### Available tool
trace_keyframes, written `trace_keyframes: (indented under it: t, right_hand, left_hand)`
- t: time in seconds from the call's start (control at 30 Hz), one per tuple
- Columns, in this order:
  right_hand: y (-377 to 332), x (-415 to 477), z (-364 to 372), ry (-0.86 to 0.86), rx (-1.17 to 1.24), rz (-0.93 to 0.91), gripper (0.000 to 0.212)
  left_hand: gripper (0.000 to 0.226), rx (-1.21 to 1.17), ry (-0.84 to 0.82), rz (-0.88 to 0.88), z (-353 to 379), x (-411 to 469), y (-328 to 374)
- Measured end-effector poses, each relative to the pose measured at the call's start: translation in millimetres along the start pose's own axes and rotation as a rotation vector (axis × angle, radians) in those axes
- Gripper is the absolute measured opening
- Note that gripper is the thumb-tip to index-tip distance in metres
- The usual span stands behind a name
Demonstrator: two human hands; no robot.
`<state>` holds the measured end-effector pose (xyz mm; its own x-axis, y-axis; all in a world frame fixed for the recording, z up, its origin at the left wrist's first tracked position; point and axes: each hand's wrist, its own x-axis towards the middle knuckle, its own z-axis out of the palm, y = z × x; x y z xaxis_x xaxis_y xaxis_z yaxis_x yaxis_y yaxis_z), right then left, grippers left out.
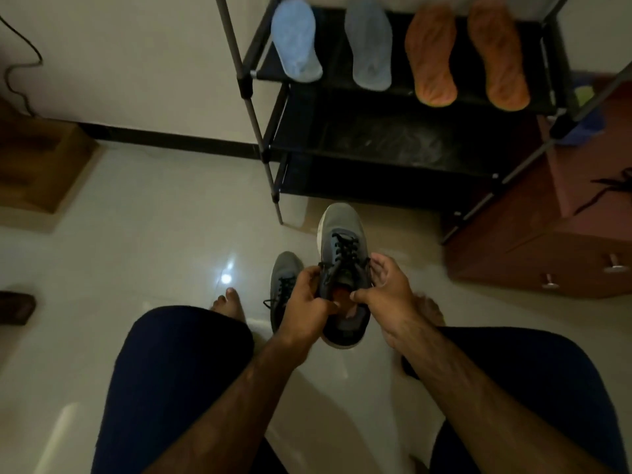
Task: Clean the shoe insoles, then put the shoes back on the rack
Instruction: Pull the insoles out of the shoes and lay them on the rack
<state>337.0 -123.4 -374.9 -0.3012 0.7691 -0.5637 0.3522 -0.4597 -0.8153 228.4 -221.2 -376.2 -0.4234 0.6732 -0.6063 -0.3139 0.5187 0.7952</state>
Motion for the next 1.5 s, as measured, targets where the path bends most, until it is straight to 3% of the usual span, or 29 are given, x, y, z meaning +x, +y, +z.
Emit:
trace_keyframes:
  t: [0.3, 0.6, 0.9, 1.0, 1.03, 1.07, 1.13, 1.17, 1.23, 1.3, 1.33, 1.5]
  right_hand:
    - [59, 75, 10, 0.030, -0.099, 0.161, 0.090]
    - [103, 135, 41, -0.030, -0.158, 0.369, 0.099]
    - [154, 197, 79, -0.094, -0.203, 0.458, 0.088]
    - [164, 199, 88, -0.097, -0.189, 0.488, 0.083]
    - [166, 197, 90, -0.093, -0.170, 0.495, 0.082]
    - [166, 195, 91, -0.091, -0.152, 0.496, 0.081]
    - [168, 192, 90, -0.095, -0.127, 0.495, 0.082]
    - [167, 191, 88, -0.106, -0.115, 0.496, 0.084]
    - [163, 187, 85, -0.118, -0.104, 0.497, 0.084]
    - [155, 179, 81, -0.115, -0.105, 0.472, 0.083]
    - [149, 174, 79, -0.115, -0.103, 0.452, 0.082]
    - [114, 137, 62, -0.124, -0.081, 0.364, 0.073]
  left_hand:
    - [0.079, 0.126, 0.011, -0.110, 8, 69, -51]
    - [0.066, 0.124, 0.052, -0.290, 6, 136, -102]
    - [0.067, 0.179, -0.029, -0.385, -18, 196, -140]
    - [0.057, 0.128, -0.013, -0.415, -20, 259, -232]
    - [0.075, 0.202, 0.012, -0.398, -27, 308, -331]
    - [0.090, 0.163, 0.016, -0.443, -34, 316, -360]
    - [0.093, 0.098, -0.047, -0.390, -27, 372, -474]
    - [0.088, 0.087, -0.040, -0.427, -23, 368, -460]
    - [0.082, 0.132, -0.022, -0.469, -29, 295, -297]
    - [0.070, 0.126, 0.013, -0.486, -24, 258, -240]
    - [0.067, 0.147, -0.004, -0.477, -28, 223, -178]
    - [0.052, 0.207, -0.004, -0.434, -21, 175, -122]
